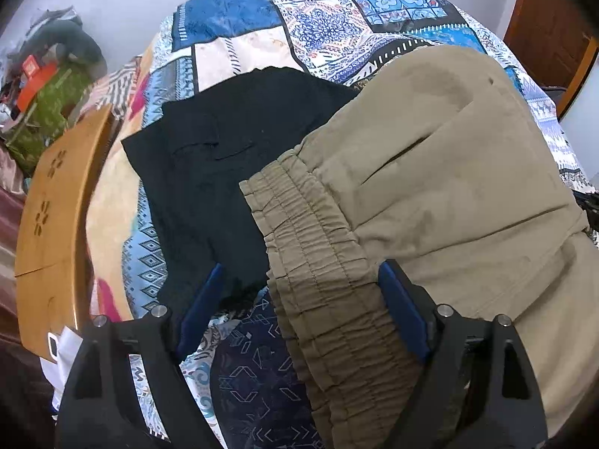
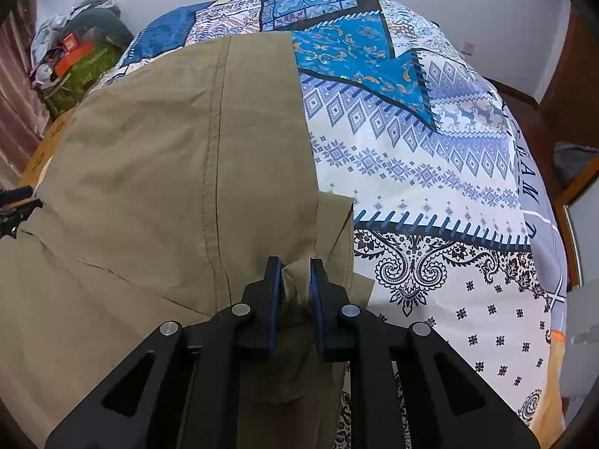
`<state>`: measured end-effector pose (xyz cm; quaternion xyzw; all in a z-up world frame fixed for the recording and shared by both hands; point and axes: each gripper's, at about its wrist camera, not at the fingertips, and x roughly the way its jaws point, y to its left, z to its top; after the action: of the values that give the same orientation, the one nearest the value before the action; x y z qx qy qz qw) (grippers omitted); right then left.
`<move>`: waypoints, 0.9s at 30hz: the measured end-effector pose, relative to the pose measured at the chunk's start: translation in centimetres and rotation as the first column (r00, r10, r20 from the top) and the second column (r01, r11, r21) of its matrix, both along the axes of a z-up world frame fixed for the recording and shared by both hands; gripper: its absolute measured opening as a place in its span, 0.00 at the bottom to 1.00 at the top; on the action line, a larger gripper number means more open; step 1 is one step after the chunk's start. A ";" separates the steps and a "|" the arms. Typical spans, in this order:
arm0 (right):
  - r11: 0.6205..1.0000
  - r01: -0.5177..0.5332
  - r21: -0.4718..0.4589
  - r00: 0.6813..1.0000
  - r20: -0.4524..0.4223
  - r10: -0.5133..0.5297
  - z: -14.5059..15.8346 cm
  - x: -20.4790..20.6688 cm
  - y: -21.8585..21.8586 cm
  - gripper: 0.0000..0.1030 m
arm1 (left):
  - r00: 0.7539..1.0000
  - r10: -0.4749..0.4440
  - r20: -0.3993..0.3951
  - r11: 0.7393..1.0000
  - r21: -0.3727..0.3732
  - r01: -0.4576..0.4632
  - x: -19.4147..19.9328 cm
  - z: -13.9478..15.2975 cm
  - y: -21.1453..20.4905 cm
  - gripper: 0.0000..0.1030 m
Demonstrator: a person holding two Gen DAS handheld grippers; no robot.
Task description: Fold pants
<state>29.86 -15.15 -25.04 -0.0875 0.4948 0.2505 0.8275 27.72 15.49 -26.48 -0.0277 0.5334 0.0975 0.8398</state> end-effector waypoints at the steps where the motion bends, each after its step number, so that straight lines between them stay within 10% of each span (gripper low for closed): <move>1: 1.000 0.002 -0.003 1.000 -0.002 -0.002 0.1 0.0 0.1 0.13 | 1.000 -0.002 -0.003 1.000 -0.006 0.002 0.0 0.1 0.0 0.83; 16: 0.993 0.009 0.121 0.994 0.106 -0.022 9.3 0.3 -1.5 0.28 | 0.994 0.060 0.093 0.998 -0.011 -0.059 0.1 7.0 3.9 0.88; 22: 0.984 -0.002 0.176 0.982 0.185 -0.031 11.5 2.1 0.4 0.54 | 0.995 0.073 0.066 0.997 -0.011 -0.073 3.0 5.5 5.2 0.88; 27: 0.986 -0.004 0.164 0.982 0.186 -0.027 10.3 5.5 2.8 0.57 | 0.997 0.071 -0.007 0.995 -0.071 -0.071 5.2 2.6 5.7 0.88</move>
<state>35.37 -12.30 -14.72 -0.0393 0.3930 0.2761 0.8763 32.91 21.20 -23.92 -0.0765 0.5369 0.1083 0.8331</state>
